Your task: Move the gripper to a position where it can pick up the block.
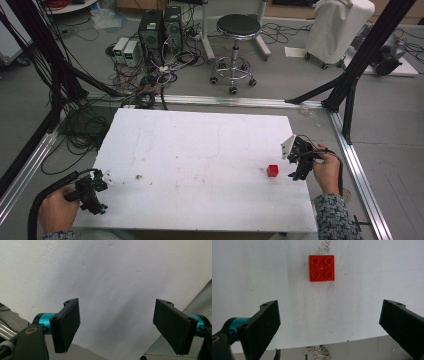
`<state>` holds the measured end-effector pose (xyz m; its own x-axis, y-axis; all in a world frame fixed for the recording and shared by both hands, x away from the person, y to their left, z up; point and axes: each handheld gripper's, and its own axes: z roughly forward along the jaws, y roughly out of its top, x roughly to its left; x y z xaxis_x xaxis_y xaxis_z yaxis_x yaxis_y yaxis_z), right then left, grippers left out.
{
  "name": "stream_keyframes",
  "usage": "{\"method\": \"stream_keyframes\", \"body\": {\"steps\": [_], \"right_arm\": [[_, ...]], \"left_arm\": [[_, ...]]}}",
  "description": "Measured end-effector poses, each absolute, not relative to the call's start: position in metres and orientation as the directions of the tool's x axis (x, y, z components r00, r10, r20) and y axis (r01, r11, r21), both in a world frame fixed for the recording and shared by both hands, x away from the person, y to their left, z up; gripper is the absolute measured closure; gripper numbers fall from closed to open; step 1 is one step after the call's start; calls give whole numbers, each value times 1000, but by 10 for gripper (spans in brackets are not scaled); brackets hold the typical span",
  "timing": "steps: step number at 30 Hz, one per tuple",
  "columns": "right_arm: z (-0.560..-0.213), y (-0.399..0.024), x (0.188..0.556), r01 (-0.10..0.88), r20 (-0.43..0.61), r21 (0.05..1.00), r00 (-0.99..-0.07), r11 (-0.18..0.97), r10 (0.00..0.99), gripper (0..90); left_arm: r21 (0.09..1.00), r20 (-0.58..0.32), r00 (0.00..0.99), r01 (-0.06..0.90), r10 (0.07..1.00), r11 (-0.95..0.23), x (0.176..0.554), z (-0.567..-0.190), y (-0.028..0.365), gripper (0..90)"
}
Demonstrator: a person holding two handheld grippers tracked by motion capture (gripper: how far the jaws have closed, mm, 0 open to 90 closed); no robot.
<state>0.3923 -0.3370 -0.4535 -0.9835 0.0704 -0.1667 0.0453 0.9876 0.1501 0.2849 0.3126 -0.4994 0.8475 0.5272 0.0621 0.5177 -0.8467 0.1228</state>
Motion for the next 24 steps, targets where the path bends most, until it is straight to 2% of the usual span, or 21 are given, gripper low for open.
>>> {"method": "stream_keyframes", "body": {"steps": [20, 24], "right_arm": [[-485, -290, 412, -51, -78, 94, -996, 994, -43, 26], [-494, -289, 413, -44, -67, 76, -997, 996, -39, 26]], "left_arm": [[122, 58, 849, 516, 525, -848, 285, -500, 312, 220], [122, 57, 850, 514, 523, -849, 286, -500, 311, 220]]}}
